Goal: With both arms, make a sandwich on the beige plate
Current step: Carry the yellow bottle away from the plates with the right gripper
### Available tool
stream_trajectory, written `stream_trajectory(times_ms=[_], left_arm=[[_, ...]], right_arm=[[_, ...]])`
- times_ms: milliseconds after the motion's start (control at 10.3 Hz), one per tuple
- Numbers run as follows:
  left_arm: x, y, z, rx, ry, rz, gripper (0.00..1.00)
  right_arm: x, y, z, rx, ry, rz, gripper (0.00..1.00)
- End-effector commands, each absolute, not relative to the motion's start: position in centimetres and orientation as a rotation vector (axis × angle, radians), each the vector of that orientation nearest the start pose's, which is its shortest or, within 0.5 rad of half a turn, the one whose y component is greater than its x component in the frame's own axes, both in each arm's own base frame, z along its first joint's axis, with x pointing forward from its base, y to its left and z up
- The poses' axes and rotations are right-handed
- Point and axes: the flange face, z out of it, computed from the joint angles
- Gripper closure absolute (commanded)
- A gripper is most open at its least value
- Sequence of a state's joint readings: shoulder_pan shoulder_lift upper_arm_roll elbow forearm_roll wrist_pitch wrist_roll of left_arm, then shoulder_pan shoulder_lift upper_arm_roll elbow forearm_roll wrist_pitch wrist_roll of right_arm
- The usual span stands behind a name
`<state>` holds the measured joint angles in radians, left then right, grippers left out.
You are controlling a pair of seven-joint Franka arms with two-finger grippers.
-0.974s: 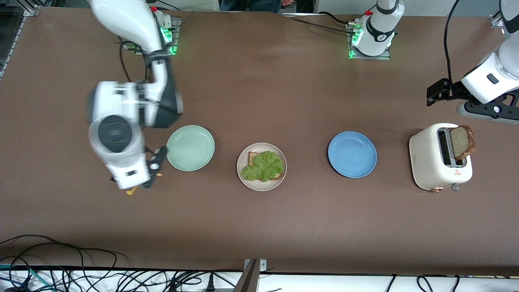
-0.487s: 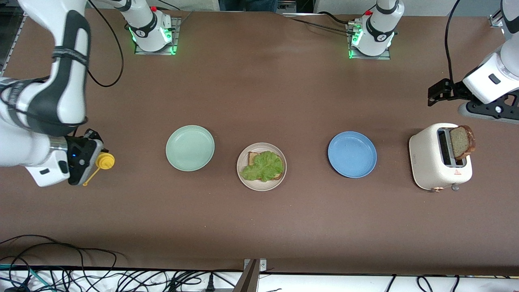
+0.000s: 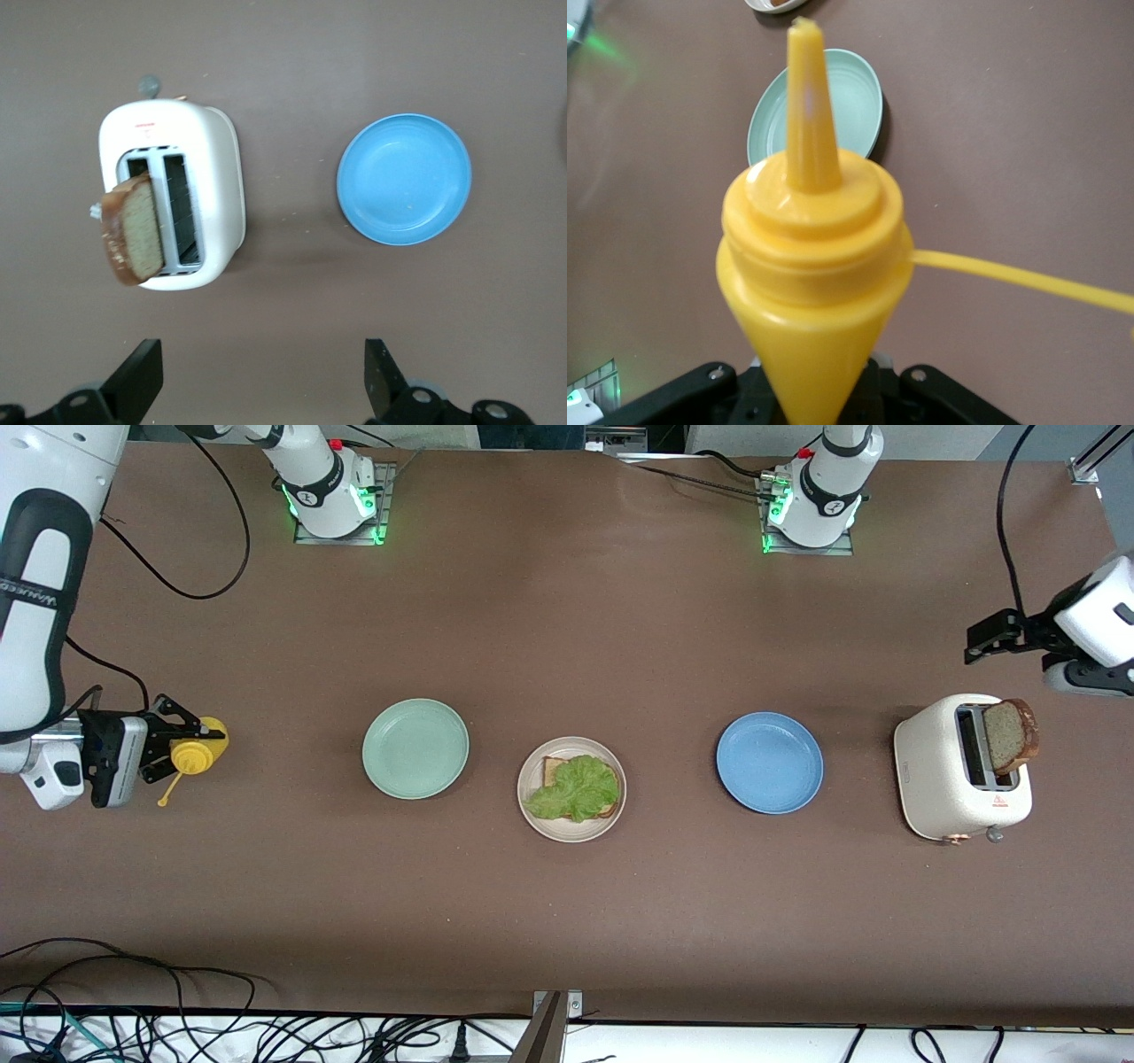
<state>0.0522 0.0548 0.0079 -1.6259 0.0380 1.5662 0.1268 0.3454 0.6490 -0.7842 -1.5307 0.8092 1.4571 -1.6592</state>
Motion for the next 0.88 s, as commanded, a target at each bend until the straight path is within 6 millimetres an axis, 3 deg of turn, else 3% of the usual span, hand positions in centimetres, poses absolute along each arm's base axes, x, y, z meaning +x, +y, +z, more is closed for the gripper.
stream_trajectory(times_ms=[0,292,390,585,780], left_arm=[[56.9,6.1,55.8,-3.111,0.066,0.209,0.00],[59.3,12.4,53.8,-3.083,-0.037,0.228,0.00],[59.8,13.4,53.2,-3.044,0.048,0.195,0.00],[59.6,17.7,49.3,-3.064,0.032,0.182,0.00],[59.5,18.0,45.5,-3.067,0.035,0.130,0.00]], right_arm=[[61.1,-13.5,31.2,-2.063,-1.283,-0.231,1.00],[60.5,-13.8,27.4,-1.983,-1.312,-0.351,1.00],[60.3,-13.8,26.0,-1.950,-1.343,-0.405,1.00],[60.0,-13.7,23.0,-1.897,-1.364,-0.484,1.00],[60.1,-13.6,20.9,-1.862,-1.394,-0.561,1.00]])
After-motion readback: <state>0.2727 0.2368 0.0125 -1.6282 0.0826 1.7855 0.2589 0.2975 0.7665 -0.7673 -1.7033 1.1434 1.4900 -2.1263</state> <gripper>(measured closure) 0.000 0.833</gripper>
